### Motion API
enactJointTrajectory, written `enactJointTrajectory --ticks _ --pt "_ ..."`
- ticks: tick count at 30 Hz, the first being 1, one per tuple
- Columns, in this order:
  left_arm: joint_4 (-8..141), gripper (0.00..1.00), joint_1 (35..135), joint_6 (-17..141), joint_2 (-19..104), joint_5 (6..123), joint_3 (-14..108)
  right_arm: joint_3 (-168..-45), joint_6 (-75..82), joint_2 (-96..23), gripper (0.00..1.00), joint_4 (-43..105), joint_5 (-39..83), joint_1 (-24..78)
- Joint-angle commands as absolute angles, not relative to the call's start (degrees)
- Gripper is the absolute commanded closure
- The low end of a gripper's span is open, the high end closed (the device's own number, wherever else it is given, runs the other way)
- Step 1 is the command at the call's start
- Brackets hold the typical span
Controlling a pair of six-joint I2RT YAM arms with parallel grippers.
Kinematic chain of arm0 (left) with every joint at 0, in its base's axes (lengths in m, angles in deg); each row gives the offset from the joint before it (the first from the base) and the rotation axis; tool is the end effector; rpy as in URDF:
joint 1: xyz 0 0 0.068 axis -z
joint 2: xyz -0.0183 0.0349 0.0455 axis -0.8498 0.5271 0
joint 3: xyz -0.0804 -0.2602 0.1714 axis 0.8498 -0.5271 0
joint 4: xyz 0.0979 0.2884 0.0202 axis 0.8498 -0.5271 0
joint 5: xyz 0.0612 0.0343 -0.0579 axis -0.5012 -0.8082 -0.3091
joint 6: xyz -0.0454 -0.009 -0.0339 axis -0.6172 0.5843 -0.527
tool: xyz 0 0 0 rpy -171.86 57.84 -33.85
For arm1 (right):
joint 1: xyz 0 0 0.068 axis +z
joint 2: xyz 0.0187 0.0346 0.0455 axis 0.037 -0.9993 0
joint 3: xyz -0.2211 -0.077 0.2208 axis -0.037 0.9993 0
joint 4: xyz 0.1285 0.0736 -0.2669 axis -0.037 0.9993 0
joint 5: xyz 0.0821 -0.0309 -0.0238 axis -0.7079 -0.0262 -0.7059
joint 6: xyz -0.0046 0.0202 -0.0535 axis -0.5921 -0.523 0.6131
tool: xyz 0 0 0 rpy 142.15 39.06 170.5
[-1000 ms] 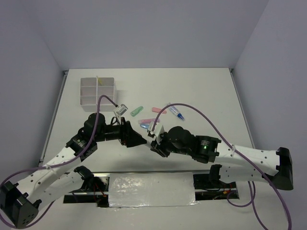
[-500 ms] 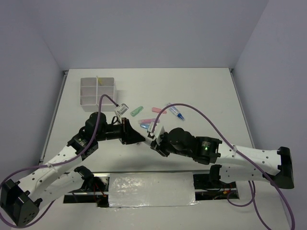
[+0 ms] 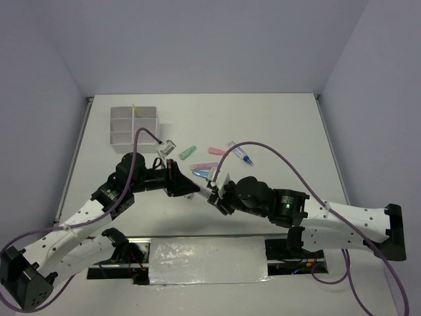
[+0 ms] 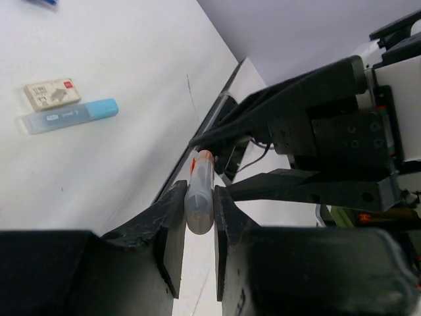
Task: Sort the stationery into containers
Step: Place the stationery in the storage box.
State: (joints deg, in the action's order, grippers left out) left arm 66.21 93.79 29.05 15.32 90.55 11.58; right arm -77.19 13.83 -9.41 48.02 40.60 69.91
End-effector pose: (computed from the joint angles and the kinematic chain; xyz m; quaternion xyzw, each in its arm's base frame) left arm 0.1613 -0.1435 0.3314 0.1314 0.7423 -0.5698 0.3272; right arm 0.0796 0.2212 0.3396 -0.4760 0.6956 0.2360 0.4837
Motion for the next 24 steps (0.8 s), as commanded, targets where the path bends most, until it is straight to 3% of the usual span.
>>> enactJointTrajectory --ticks 1,2,4,11,19,22,24 --pt "64.5 1.0 94.0 33.7 11.9 86.5 16.3 -75.3 13.3 -5.8 0.41 44.5 43.8 70.1" --pt "61.8 1.0 94.0 36.0 11.6 82.6 17.5 -74.7 12.5 -5.1 0.19 44.3 45.3 70.1" --pt "55.9 1.0 94.0 38.8 11.1 77.0 20.8 -73.0 11.5 -2.2 0.01 43.2 47.0 69.8" --pt "48.1 1.0 94.0 41.5 11.5 69.0 27.2 -70.1 7.2 8.1 0.0 43.5 48.2 65.6" --pt "29.5 1.0 92.8 43.4 24.6 23.0 47.4 -72.5 0.7 5.3 0.0 46.5 50.3 63.8" --pt "26.1 1.0 86.3 42.4 32.2 16.2 54.7 -73.3 -1.3 3.5 0.0 45.8 50.8 63.8" --pt "26.7 1.0 77.1 42.3 37.9 19.0 58.6 -73.2 -1.5 2.5 0.0 44.1 50.0 63.9"
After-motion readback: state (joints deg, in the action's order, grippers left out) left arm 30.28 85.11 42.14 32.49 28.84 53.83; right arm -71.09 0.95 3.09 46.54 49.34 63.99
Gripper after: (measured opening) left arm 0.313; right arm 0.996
